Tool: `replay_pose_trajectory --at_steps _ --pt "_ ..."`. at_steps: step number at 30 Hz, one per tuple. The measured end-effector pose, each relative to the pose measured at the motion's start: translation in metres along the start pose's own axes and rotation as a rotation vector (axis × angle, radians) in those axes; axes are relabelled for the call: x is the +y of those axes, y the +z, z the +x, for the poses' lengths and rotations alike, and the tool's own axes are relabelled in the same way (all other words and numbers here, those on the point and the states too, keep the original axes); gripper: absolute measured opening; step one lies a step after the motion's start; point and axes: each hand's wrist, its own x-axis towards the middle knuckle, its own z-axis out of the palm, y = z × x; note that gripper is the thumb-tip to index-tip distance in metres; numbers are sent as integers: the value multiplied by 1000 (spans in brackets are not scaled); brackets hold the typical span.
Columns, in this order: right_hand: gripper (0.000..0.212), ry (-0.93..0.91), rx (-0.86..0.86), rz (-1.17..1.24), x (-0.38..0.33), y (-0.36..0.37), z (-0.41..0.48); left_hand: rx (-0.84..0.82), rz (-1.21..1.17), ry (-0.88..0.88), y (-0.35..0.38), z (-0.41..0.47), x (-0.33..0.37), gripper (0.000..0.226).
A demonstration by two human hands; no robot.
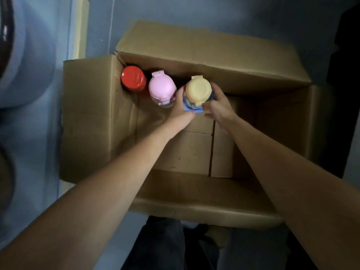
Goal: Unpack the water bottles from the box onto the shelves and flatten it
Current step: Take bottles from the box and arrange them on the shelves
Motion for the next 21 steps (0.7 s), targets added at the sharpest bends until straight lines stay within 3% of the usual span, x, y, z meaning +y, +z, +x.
replay_pose_trajectory --at_steps 4,10,16,21 --pt "61 -71 -34 -8 3 0 -15 -10 39 -24 3 -6 -5 69" --pt "69 58 -103 -76 14 -3 -66 -85 97 -146 3 -59 -12 76" --pt "75 154 -149 -109 4 -8 -140 -41 60 -221 2 -127 -2 75" --pt "66 102 -198 -145 -31 -23 -210 0 22 -188 6 -191 36 73"
